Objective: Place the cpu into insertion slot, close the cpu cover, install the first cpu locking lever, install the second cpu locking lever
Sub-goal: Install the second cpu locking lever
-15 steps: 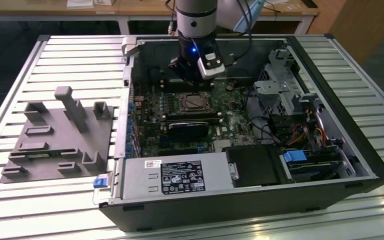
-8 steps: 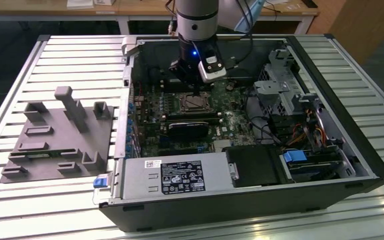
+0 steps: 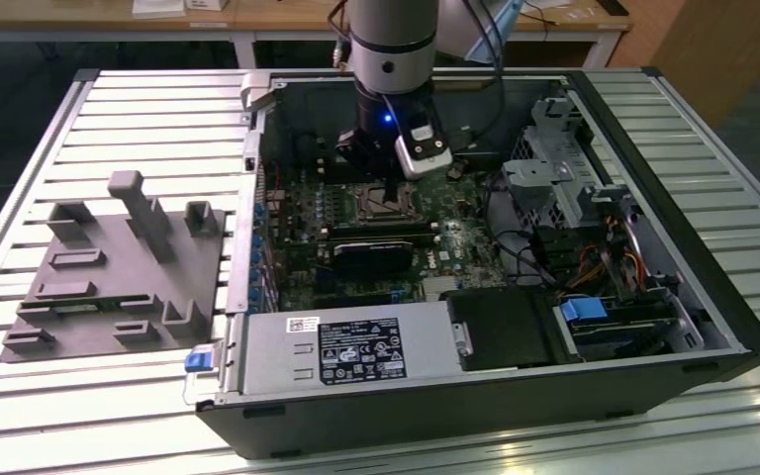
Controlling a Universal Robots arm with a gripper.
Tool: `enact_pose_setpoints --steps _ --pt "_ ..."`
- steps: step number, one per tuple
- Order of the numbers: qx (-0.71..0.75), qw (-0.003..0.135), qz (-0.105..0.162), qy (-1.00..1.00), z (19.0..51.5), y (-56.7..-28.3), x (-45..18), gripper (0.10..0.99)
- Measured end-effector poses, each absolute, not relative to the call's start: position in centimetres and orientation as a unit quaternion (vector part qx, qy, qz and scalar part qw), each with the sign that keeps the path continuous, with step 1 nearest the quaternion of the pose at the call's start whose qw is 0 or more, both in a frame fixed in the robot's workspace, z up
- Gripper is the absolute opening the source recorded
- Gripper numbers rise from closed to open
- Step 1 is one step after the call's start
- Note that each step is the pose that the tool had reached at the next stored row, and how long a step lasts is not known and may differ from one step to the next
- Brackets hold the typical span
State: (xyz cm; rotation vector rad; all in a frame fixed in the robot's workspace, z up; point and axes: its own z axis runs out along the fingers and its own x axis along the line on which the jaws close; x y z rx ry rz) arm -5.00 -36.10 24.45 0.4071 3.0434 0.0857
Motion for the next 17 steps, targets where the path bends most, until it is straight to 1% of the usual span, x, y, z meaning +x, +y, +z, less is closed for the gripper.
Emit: enact_pose_setpoints --steps 4,9,17 --pt "0.133 0.034 0.037 0.99 24.3 -36.8 -5.0 0.102" --pt "0.133 0.031 0.055 0.989 24.1 -37.5 -5.1 0.102" --pt "0.134 0.03 0.062 0.989 23.6 -38.3 -5.7 0.102"
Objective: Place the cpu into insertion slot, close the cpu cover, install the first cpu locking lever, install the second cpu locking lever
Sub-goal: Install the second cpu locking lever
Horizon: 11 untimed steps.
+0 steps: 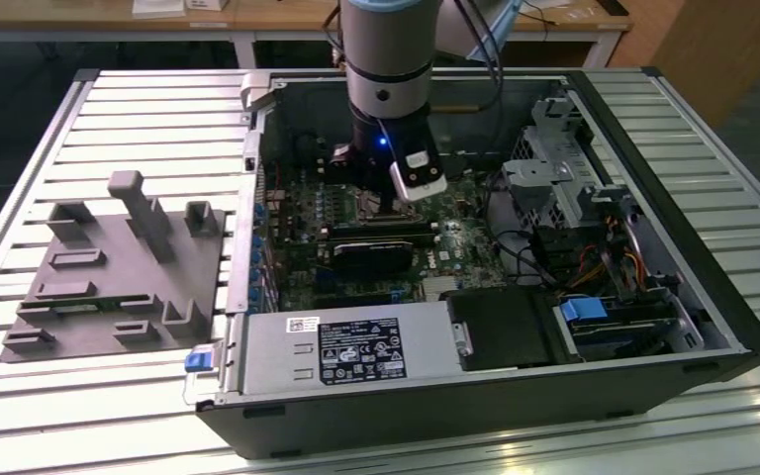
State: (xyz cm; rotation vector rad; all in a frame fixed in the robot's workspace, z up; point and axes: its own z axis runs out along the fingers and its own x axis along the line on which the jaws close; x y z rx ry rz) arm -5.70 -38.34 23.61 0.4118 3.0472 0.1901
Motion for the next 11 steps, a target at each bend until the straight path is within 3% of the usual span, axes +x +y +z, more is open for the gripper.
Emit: enact_pose_setpoints --steps 11 --pt "0.134 0.029 0.074 0.988 22.4 -38.7 -6.6 0.102"
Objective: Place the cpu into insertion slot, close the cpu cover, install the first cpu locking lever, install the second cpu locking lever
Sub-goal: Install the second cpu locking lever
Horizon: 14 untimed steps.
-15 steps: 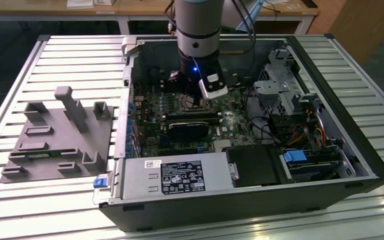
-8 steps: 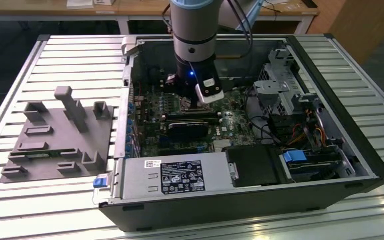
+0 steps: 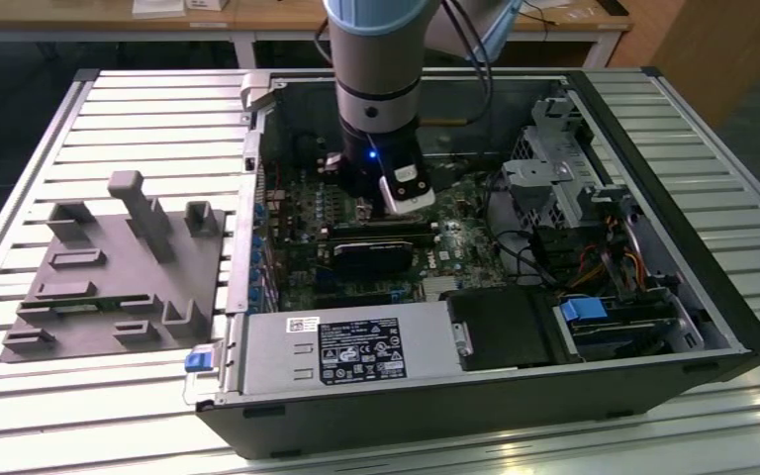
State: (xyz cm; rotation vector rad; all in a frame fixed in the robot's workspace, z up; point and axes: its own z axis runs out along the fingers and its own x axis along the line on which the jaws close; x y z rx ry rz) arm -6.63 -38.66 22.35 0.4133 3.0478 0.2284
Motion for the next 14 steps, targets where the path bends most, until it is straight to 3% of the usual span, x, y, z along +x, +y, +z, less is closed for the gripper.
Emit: enact_pose_setpoints --steps 14 --pt "0.134 0.026 0.09 0.986 20.8 -38.8 -8.2 0.102"
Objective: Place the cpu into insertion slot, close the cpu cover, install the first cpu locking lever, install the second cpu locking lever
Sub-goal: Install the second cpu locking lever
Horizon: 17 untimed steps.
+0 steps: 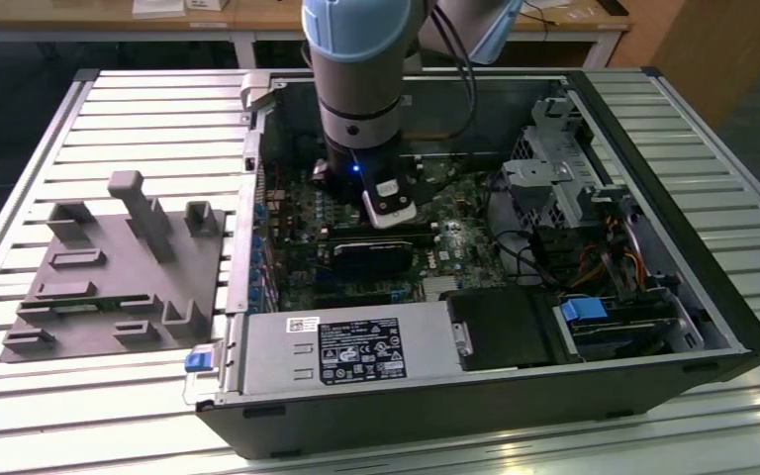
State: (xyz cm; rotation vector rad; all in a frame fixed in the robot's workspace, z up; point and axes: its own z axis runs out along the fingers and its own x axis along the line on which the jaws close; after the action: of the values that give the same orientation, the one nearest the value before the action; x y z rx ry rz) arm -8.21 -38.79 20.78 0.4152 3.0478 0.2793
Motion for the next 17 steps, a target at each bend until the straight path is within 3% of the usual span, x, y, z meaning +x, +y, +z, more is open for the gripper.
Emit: enact_pose_setpoints --steps 17 --pt "0.135 0.026 0.097 0.986 19.7 -38.7 -9.7 0.102"
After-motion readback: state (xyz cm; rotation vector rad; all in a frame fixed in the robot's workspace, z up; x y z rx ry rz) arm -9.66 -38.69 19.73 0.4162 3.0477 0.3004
